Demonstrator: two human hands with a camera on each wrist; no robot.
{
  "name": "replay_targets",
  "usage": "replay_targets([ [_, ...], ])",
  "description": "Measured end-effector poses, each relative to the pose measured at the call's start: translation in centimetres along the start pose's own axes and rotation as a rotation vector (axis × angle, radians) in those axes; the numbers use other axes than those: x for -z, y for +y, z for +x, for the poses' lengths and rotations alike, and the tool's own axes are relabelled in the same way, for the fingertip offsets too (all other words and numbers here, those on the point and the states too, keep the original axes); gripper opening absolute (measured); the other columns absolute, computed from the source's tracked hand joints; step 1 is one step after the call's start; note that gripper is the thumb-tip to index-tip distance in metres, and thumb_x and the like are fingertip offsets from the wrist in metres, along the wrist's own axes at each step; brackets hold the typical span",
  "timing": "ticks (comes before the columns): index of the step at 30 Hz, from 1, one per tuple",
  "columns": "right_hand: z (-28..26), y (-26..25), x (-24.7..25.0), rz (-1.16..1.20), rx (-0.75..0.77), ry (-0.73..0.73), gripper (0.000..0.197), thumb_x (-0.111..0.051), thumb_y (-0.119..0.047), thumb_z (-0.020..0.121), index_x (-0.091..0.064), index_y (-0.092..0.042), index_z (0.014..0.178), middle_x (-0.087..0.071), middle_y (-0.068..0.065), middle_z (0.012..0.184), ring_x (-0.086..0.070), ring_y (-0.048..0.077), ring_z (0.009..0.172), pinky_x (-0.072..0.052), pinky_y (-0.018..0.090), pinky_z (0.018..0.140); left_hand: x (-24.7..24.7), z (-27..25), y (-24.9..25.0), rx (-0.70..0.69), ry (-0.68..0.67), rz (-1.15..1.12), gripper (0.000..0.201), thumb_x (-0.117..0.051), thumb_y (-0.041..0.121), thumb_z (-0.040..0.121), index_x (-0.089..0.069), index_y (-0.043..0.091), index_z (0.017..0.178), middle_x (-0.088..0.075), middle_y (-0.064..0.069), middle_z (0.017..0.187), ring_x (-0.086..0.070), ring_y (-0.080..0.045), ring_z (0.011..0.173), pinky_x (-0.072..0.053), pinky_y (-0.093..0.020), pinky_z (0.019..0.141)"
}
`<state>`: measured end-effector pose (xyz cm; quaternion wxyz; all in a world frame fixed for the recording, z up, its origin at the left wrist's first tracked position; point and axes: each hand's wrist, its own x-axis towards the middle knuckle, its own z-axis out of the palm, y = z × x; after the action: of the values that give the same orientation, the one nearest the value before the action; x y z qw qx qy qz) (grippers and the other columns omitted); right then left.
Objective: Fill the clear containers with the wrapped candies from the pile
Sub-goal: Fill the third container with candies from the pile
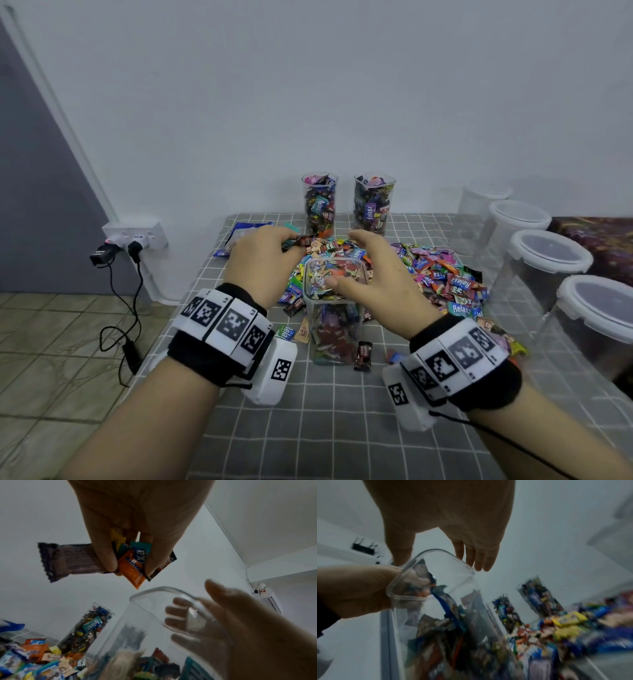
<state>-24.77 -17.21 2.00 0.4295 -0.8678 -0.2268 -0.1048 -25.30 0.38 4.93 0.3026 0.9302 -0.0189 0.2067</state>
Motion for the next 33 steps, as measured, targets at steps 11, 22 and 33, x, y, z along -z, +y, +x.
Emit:
replay_targets([
  [11, -0.9, 2.9, -1.6, 0.321, -0.269, -0.206, 0.095, -0.077, -0.054, 0.053, -0.035, -0.025, 0.133, -0.049, -0.009, 0.127, -0.046, 0.006, 0.121, -0.039, 0.030, 0.102, -1.0, -0.6, 3.1, -0.024, -0.092, -0.394, 0.014, -0.066, 0.016, 0.083, -0.073, 0.027, 0.088, -0.070, 0.010, 0.079, -0.065, -0.009, 0.080, -0.052, -0.037, 0.082],
  [22, -0.7, 3.5, -1.8, 0.386, -0.217, -0.175, 0.080, -0.082, -0.046, 0.053, -0.041, -0.033, 0.120, -0.056, -0.005, 0.122, -0.055, 0.009, 0.115, -0.046, 0.040, 0.100, -2.3, -0.6, 3.4, -0.013, -0.285, -0.224, 0.028, -0.057, 0.010, 0.084, -0.072, 0.017, 0.106, -0.067, 0.002, 0.088, -0.056, -0.010, 0.078, -0.047, -0.024, 0.080],
  [33, -0.7, 3.7, -1.9, 0.324, -0.225, -0.190, 0.092, -0.077, -0.059, 0.050, -0.039, -0.023, 0.126, -0.051, -0.006, 0.123, -0.051, 0.010, 0.116, -0.044, 0.039, 0.100, -2.2, -0.8, 3.3, 0.060, -0.217, -0.457, 0.024, -0.048, 0.020, 0.071, -0.068, 0.035, 0.071, -0.070, -0.011, 0.101, -0.067, -0.027, 0.082, -0.056, -0.044, 0.070],
])
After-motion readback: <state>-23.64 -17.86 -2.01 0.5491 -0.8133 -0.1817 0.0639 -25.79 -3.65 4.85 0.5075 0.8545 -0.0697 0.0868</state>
